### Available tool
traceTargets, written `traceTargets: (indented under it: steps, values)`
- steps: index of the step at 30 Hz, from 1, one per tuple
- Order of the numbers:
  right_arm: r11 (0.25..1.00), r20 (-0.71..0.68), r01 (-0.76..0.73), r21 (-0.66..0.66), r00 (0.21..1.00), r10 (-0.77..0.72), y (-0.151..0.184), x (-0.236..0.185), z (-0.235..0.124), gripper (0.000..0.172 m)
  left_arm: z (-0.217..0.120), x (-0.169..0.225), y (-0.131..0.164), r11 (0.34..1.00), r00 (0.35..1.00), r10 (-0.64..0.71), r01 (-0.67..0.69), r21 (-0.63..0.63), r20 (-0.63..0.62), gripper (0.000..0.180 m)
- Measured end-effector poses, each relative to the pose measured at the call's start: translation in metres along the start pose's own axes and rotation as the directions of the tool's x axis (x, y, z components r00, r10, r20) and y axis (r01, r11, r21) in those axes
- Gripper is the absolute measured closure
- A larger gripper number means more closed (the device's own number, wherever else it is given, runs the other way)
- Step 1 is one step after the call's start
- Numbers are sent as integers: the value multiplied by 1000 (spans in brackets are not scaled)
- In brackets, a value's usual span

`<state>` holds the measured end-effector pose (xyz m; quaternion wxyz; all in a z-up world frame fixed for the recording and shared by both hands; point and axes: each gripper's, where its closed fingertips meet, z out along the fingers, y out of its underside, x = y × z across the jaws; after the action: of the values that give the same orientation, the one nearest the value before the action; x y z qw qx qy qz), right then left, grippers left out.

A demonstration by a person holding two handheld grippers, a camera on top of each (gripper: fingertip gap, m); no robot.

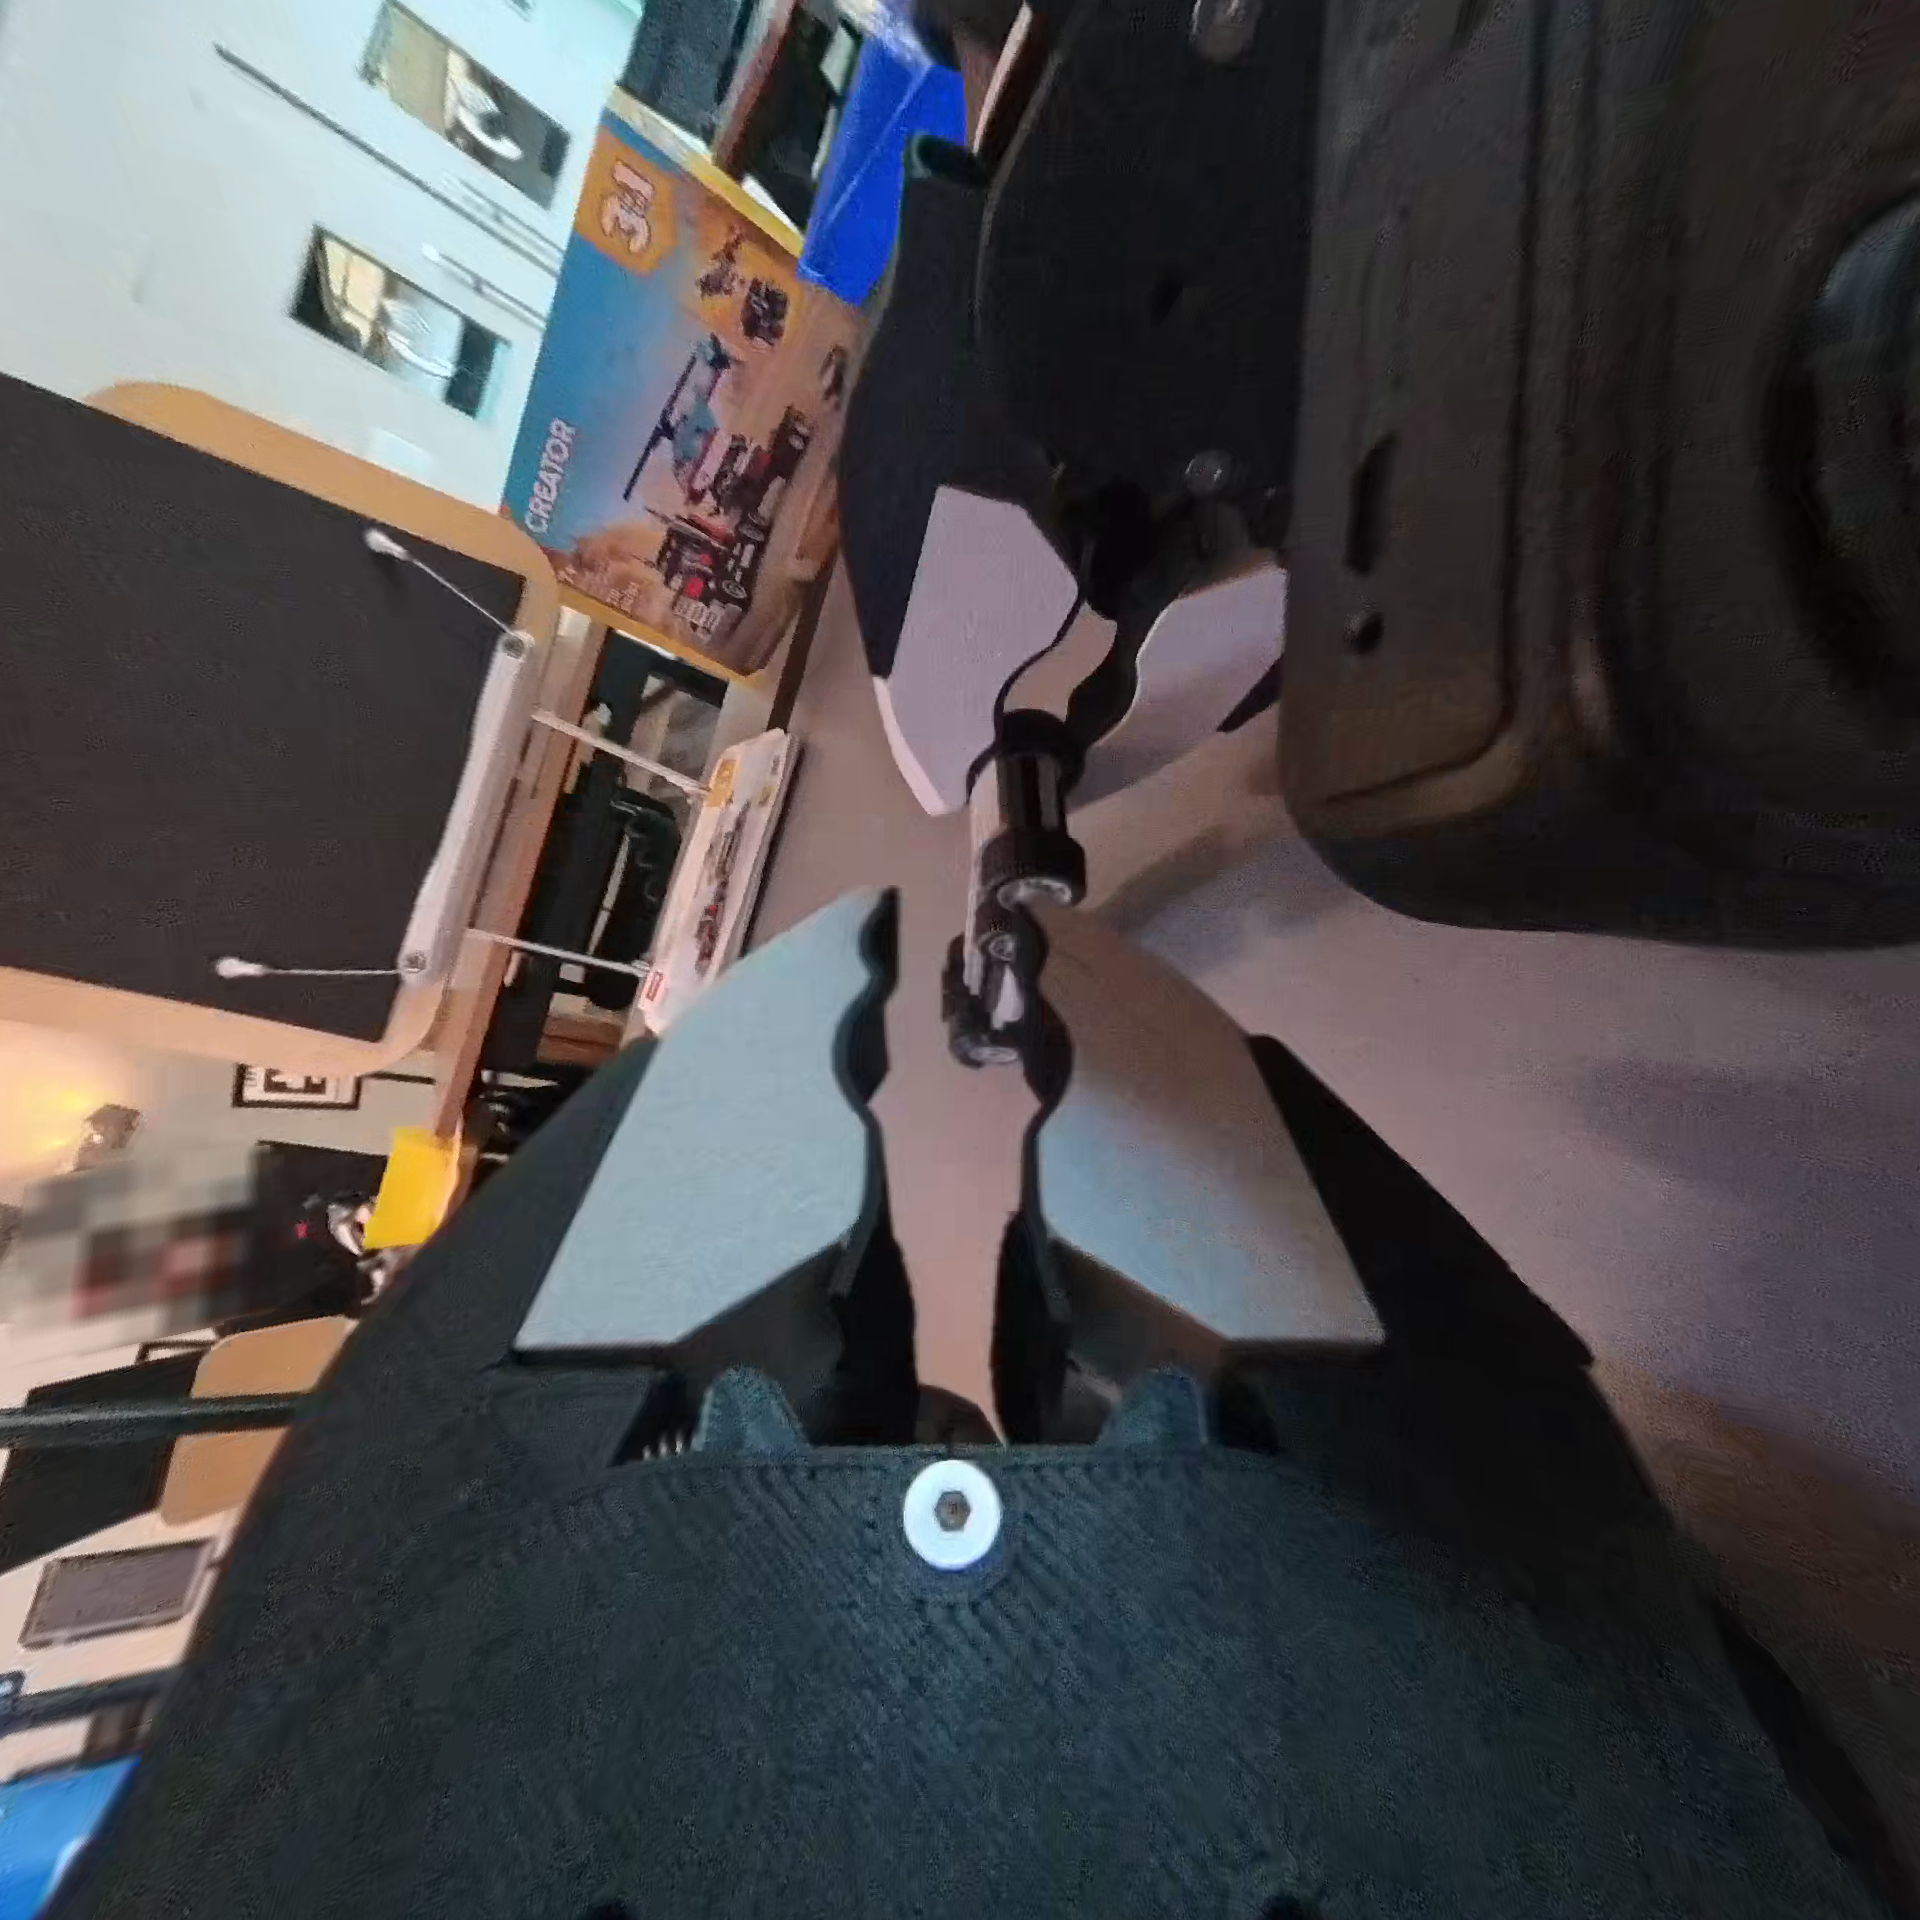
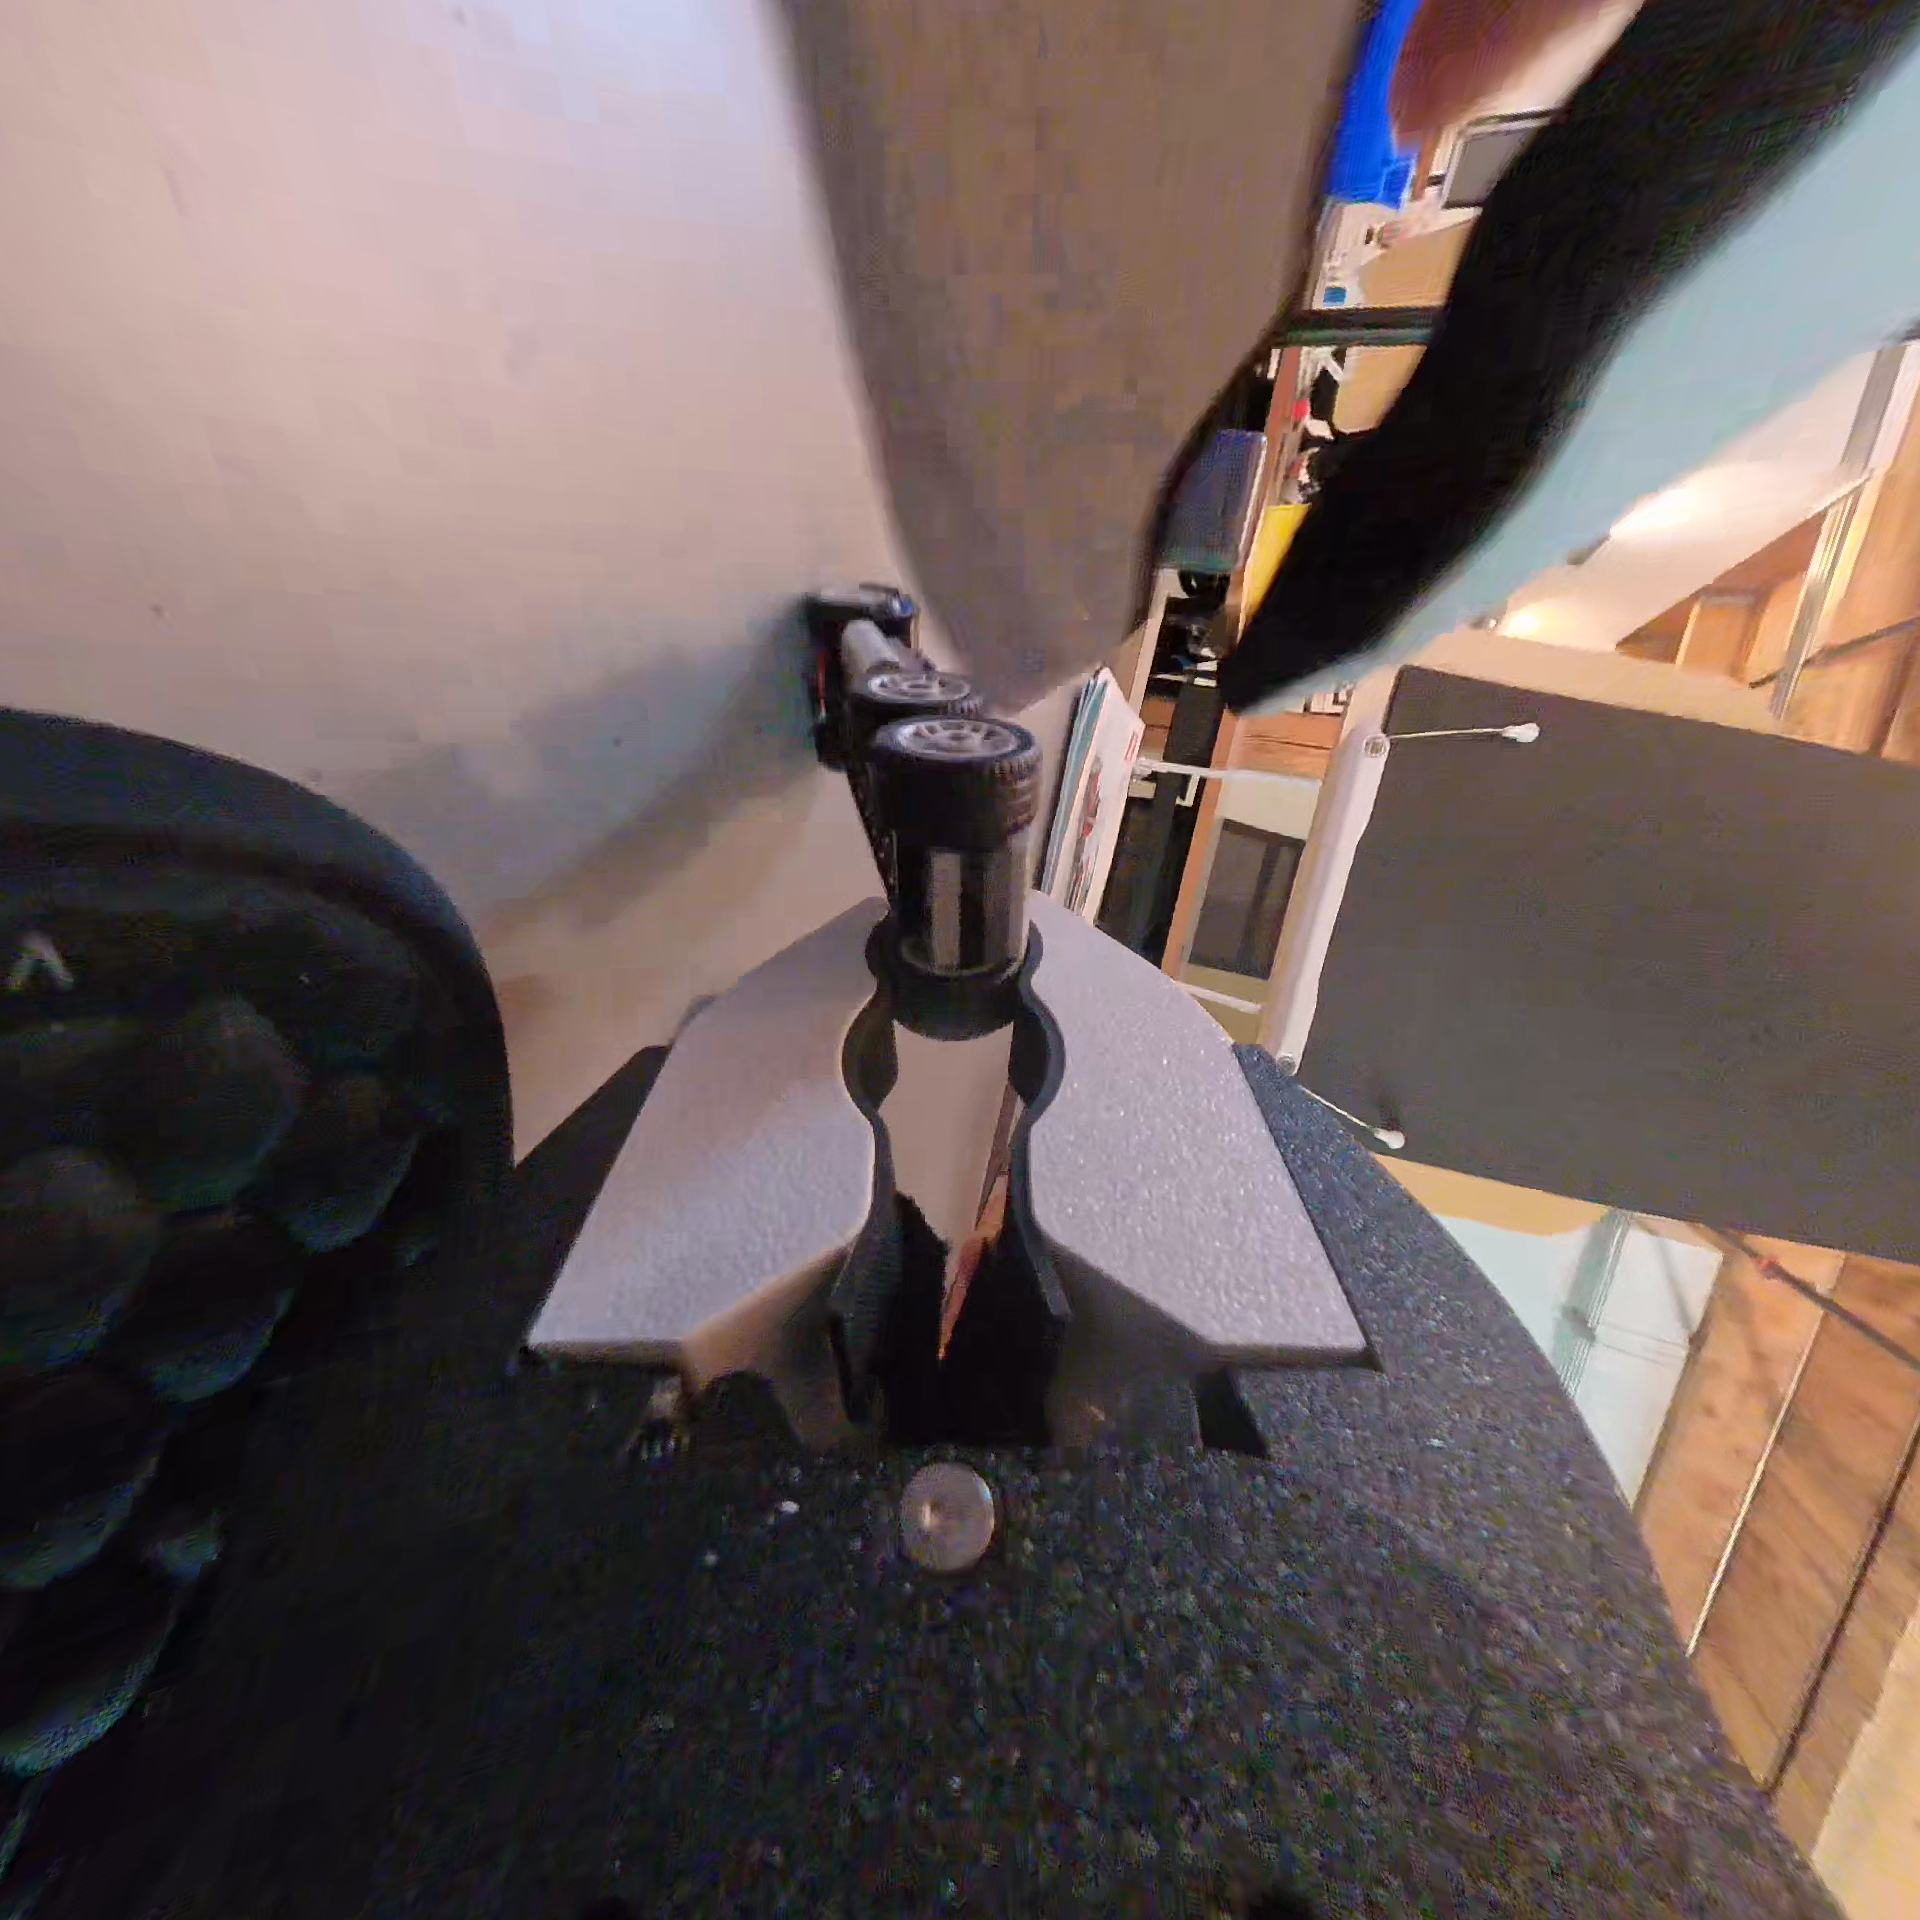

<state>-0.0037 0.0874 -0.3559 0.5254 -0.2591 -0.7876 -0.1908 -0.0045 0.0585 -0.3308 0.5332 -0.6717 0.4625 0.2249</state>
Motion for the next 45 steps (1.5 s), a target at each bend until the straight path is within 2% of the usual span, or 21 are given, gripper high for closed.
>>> traceTargets:
  steps: [2, 5, 7, 12, 17, 19, 22, 27, 31, 32, 33, 34, 35, 36, 37, 39, 40, 43, 45]
  values:
    - [1000, 8, -6, 4, 1000, 6, -1, 1, -1, 154, 7, 4, 4, 999, 999, 36, -36, -17, -13, 145]
    - [999, 6, -13, 43, 1000, 13, -9, 3, -7, 154, 20, 9, 10, 994, 995, 92, -94, -58, -32, 139]
    - [998, 1, -23, 66, 1000, 23, -16, 4, -8, 154, 22, 11, -2, 994, 993, 111, -111, 3, -31, 142]
    - [999, -5, -33, 41, 999, 33, -13, 4, -5, 154, 26, 9, -3, 992, 992, 128, -128, 17, -23, 147]
    - [991, 6, -118, 71, 993, 118, -9, 3, -9, 154, 22, 11, -11, 988, 991, 132, -130, 83, -25, 156]
    - [992, -5, -96, 77, 995, 97, -8, 1, -8, 154, 21, 14, -12, 984, 986, 165, -164, 67, -17, 158]
    - [984, 5, -145, 102, 989, 145, -7, -3, -3, 154, 22, 16, -10, 982, 982, 187, -187, 39, -17, 160]
    - [968, -18, -224, 114, 974, 227, 1, 0, -2, 154, 22, 14, -15, 987, 988, 155, -154, 52, -5, 162]
    - [967, -26, -219, 128, 974, 224, 5, -4, 0, 154, 19, 19, -15, 984, 985, 172, -171, 51, -9, 165]
    - [973, -23, -223, 51, 974, 224, 21, -7, 5, 154, 15, 18, -18, 984, 987, 164, -163, 67, -5, 166]
    - [959, 16, -178, -220, 982, 186, 83, -25, 17, 154, 3, 10, -21, 982, 987, 158, -161, 94, 39, 168]
    - [944, 4, -223, -244, 973, 231, 121, -30, 13, 154, -14, 0, -21, 985, 991, 120, -126, 116, 59, 170]
    - [926, -48, -362, -109, 932, 359, 110, -5, 0, 155, -26, -2, -18, 990, 999, 34, -35, 138, 11, 171]
    - [914, -93, -397, 83, 910, 404, 71, 32, -15, 155, -28, 5, -14, 988, 997, -40, 48, 144, -65, 171]
    - [937, -131, -316, 148, 933, 335, 42, 51, -19, 155, -23, 10, -13, 990, 996, -37, 48, 133, -84, 169]
    - [971, -112, -211, 112, 968, 223, 35, 43, -3, 155, -13, 7, -15, 992, 998, 63, -60, 115, -24, 169]
    - [973, -87, -199, 116, 974, 209, 40, 34, 0, 155, -12, 5, -14, 991, 998, 52, -49, 124, -23, 169]
    - [963, -9, -252, 100, 967, 254, 54, 13, -4, 154, -14, -7, 4, 996, 1000, -6, 6, 89, 1, 169]
    - [927, 103, -374, 19, 923, 370, 75, -11, 0, 154, -15, -8, 9, 997, 1000, -2, 2, 76, 9, 169]
